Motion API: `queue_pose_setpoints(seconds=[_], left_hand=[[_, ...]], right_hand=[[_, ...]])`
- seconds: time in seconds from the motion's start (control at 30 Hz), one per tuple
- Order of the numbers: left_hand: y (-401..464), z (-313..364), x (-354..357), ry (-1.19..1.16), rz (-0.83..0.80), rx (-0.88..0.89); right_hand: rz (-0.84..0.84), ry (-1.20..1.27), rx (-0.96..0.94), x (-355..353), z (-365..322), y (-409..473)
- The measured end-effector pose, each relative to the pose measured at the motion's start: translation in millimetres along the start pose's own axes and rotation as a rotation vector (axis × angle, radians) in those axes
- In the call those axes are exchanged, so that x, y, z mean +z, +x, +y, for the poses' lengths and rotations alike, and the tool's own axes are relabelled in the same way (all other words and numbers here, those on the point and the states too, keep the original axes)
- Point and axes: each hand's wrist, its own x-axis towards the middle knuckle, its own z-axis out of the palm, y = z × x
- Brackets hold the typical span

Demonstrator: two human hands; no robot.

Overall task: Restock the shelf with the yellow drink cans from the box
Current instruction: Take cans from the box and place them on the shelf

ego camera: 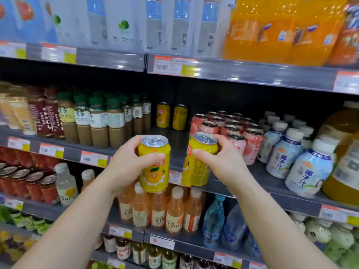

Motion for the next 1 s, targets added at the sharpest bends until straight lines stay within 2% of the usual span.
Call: queue_pose_setpoints(seconds=[0.3, 0.7, 0.77, 0.9, 1.0], left_hand=[[41, -11, -40, -0.021, -0.022, 0.011], [85, -23, -85, -0.072, -0.095, 0.002], [87, -25, -86, -0.072, -0.107, 0.008], [94, -31, -84, -0.070, -0.120, 0.029], [96, -34, -84, -0.054, -0.140, 0.044]], right_hand=[[0.074, 0.002, 0.033, 57, 12, 82], [-0.007, -0.033, 0.070, 96, 53, 110], [-0.012, -0.087, 0.100, 102, 57, 103], [0.044, -0.371, 0.206, 116, 60, 104], [0.017, -0.339, 0.270, 114, 60, 113]])
